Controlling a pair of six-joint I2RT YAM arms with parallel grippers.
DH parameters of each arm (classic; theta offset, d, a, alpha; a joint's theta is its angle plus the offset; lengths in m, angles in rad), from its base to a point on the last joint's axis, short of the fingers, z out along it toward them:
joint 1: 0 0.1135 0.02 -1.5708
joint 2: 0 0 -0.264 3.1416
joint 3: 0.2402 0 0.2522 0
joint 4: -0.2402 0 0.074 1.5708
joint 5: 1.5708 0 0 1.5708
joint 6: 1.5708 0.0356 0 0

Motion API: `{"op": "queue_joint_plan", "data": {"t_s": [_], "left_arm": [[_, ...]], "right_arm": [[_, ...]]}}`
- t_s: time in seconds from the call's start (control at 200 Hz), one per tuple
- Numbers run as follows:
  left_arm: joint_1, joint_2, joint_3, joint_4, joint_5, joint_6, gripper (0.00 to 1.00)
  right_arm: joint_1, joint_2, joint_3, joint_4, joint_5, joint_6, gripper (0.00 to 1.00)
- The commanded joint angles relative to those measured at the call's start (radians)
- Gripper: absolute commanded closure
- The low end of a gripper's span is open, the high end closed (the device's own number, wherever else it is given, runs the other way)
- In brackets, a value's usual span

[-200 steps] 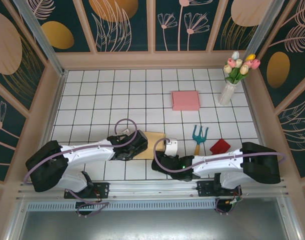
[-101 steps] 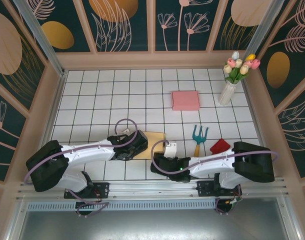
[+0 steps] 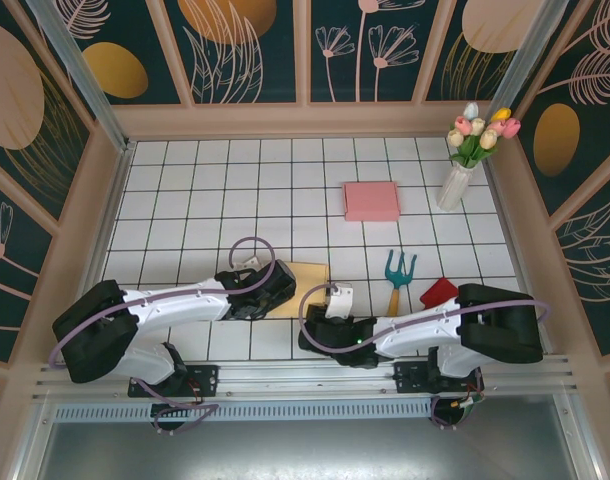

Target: Fold the paper box

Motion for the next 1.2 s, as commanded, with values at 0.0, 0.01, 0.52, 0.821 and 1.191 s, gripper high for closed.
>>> {"op": "queue_joint_plan", "data": {"t_s": [0.0, 0.01, 0.52, 0.821, 1.191], "left_arm": [[-0.005, 0.051, -0.012, -0.024, 0.013, -0.014, 0.30], [-0.005, 0.052, -0.011, -0.023, 0.014, -0.014, 0.30], [-0.005, 0.069, 0.001, -0.035, 0.000, -0.017, 0.30], [-0.005, 0.093, 0.003, -0.026, 0.000, -0.019, 0.30], [-0.004, 0.106, -0.015, -0.005, 0.001, -0.019, 0.29]], "right_arm": [[0.032, 0.033, 0.019, 0.004, -0.078, 0.019, 0.65], [0.035, 0.033, 0.020, 0.004, -0.076, 0.019, 0.64], [0.071, 0.026, 0.050, -0.030, -0.043, 0.030, 0.60], [0.071, 0.028, 0.009, -0.017, -0.027, 0.049, 0.68], [0.068, 0.022, -0.043, -0.014, -0.007, 0.089, 0.69]]}}
